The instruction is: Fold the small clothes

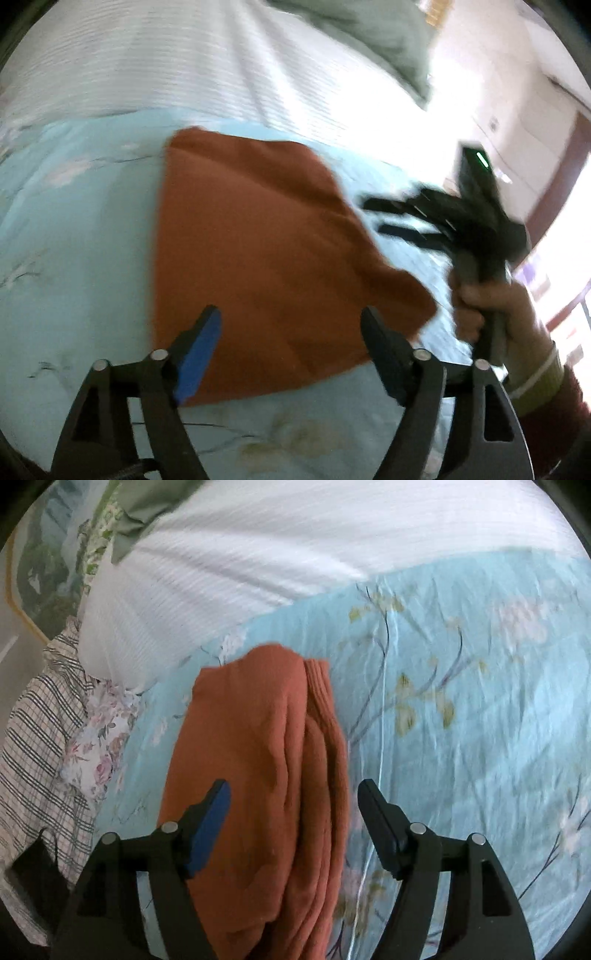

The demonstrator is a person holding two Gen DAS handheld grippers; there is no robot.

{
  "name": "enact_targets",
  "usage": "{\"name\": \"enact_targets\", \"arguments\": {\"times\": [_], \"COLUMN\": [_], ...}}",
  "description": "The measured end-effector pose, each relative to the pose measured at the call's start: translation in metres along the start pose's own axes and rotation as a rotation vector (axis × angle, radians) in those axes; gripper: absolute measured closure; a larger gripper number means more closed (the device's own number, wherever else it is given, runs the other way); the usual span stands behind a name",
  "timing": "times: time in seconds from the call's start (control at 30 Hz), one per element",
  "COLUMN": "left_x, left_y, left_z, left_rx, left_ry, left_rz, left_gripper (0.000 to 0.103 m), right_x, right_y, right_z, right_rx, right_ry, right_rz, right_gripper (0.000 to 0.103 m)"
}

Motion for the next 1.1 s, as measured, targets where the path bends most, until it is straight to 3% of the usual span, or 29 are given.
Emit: {"name": "enact_targets", "arguments": {"times": [0.13,0.27,0.47,0.5,0.53,0.6,0.63,0.67,0.77,0.87,1.1], "left_x": [-0.011,-0.04,-0.075,-0.08,-0.089,-0.095,-0.105,-0.108,-0.092,-0.056,0.062], "left_y": [0.006,0.012,0.022,0.022,0.025,0.029,0.034,0.034,0.036,0.028,-0.016], "left_z": [0.058,0.098,0.119,0.118,0.119,0.117,0.118,0.116,0.114,0.118,0.154], "left_rx": [0.109,0.241,0.311,0.315,0.319,0.289,0.275,0.266,0.264,0.285,0.256], "left_ry": [-0.001,-0.087,-0.168,-0.182,-0.193,-0.196,-0.201,-0.213,-0.225,-0.223,-0.092], "left_rz": [0.041,0.101,0.123,0.13,0.145,0.148,0.159,0.177,0.145,0.11,0.055], "left_gripper": [0.024,0.024,0.024,0.024,0.024,0.032,0.054,0.061,0.075,0.077,0.077], "right_x": [-0.015,-0.026,-0.043,-0.046,-0.05,-0.053,-0.051,-0.047,-0.034,-0.032,-0.068], "right_y": [-0.008,-0.006,-0.004,-0.005,-0.007,-0.01,-0.011,-0.013,-0.021,-0.04,-0.111], "right_z": [-0.003,-0.003,-0.007,-0.007,-0.008,-0.007,-0.004,0.001,0.021,0.051,0.129], "right_rx": [-0.026,-0.046,-0.089,-0.091,-0.099,-0.121,-0.115,-0.104,-0.087,-0.057,0.021], "right_ry": [0.01,0.035,0.092,0.101,0.101,0.116,0.11,0.101,0.134,0.184,0.305], "right_rz": [0.046,0.073,0.124,0.131,0.148,0.158,0.151,0.139,0.115,0.14,0.246], "right_gripper": [0.031,0.031,0.031,0.039,0.057,0.065,0.068,0.069,0.073,0.075,0.075]}}
Point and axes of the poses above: each gripper's, at about its wrist camera, not at the fingertips, and x roughly against the way its jaws point, z to its left, y to its top, the point moved 6 cm from there along -x, roughly the way its jaws point, and after that the axes turned 9 degrees about -x, right-handed, at the moved point
